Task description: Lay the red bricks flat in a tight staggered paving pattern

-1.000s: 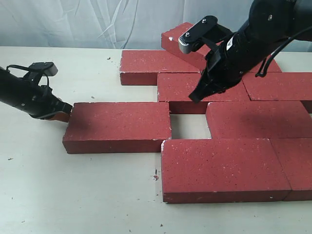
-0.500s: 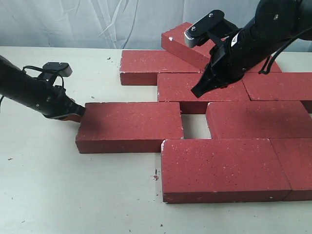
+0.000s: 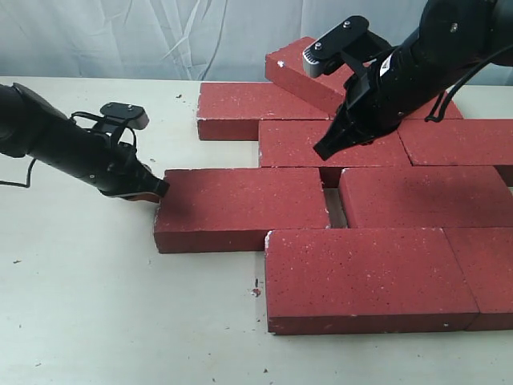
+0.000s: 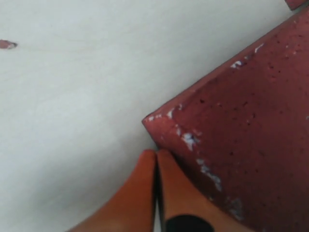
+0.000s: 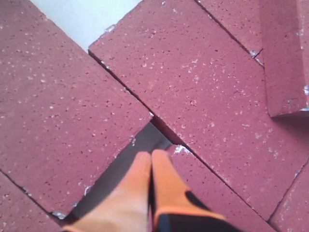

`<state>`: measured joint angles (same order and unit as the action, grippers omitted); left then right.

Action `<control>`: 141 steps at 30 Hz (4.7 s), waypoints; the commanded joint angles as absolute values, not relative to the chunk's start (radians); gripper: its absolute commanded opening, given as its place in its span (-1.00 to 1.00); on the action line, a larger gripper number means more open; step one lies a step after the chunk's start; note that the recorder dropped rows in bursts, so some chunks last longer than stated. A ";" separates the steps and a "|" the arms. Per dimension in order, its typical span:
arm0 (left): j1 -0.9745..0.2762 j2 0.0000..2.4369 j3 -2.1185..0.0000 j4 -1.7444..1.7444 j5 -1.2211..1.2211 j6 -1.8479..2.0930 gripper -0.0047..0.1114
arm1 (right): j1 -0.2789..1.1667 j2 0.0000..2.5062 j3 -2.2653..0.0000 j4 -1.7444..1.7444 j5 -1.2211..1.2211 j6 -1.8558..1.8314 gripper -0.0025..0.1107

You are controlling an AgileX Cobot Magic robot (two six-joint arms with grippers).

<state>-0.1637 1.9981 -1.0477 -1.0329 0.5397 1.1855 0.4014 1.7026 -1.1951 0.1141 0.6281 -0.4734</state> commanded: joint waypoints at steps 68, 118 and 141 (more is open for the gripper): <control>-0.262 2.002 -1.098 -0.971 0.615 1.181 -0.92 | 0.395 1.692 -1.190 0.140 0.603 -0.470 -0.97; -0.172 1.884 -1.137 -0.823 0.583 1.102 -0.92 | 0.432 1.692 -1.190 0.349 0.478 -0.528 -0.97; -0.121 2.078 -1.812 -0.434 0.883 0.533 -0.92 | 0.116 2.108 -1.980 0.207 0.727 -0.363 -0.97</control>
<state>-0.1210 2.0537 -1.7889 -0.4671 0.7827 0.5807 0.1345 2.0017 -1.8593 0.2163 0.7225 -0.3872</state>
